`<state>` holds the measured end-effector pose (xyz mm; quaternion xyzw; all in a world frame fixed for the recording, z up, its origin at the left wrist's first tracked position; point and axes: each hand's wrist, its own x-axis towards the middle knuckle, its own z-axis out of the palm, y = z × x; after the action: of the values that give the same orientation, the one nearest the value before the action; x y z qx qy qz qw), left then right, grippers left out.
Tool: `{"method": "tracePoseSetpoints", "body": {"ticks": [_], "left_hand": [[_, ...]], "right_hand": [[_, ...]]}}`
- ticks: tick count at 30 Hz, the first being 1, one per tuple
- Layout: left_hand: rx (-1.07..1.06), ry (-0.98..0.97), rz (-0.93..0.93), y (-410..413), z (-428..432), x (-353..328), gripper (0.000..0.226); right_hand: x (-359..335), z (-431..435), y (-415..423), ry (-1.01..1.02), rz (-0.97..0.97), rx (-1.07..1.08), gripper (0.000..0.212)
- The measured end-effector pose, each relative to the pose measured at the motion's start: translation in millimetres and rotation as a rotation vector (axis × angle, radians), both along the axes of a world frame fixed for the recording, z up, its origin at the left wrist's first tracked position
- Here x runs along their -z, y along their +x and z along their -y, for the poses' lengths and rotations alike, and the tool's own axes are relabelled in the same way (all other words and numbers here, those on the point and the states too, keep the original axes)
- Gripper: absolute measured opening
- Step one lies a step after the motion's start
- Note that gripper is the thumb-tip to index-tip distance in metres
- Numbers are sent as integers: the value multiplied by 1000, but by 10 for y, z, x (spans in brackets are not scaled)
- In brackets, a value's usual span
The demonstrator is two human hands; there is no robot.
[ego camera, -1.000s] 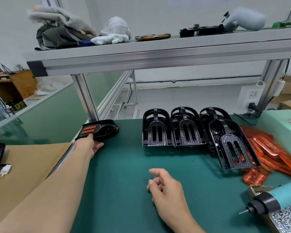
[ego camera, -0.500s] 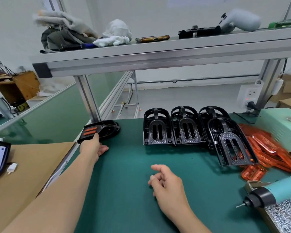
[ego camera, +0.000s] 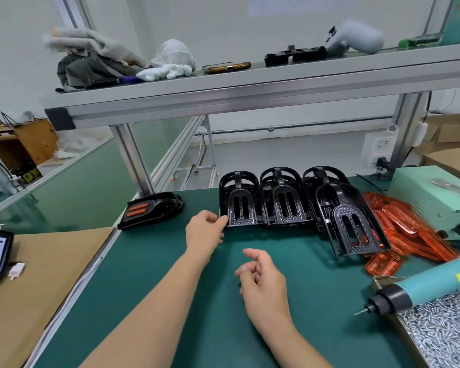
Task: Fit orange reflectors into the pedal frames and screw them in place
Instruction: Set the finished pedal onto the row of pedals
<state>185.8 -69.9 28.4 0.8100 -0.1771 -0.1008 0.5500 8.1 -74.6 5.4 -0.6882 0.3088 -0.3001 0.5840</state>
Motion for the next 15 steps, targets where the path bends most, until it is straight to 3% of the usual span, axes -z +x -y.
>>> {"method": "tracePoseSetpoints", "body": {"ticks": [3,15], "left_hand": [[-18,-17,8,-38,-2,-11,8],[-110,-29,210,-447,-456,-208,14]], "right_hand": [[-4,7,0,7,16,2,32],[5,31,12,14,110,61,24]]}}
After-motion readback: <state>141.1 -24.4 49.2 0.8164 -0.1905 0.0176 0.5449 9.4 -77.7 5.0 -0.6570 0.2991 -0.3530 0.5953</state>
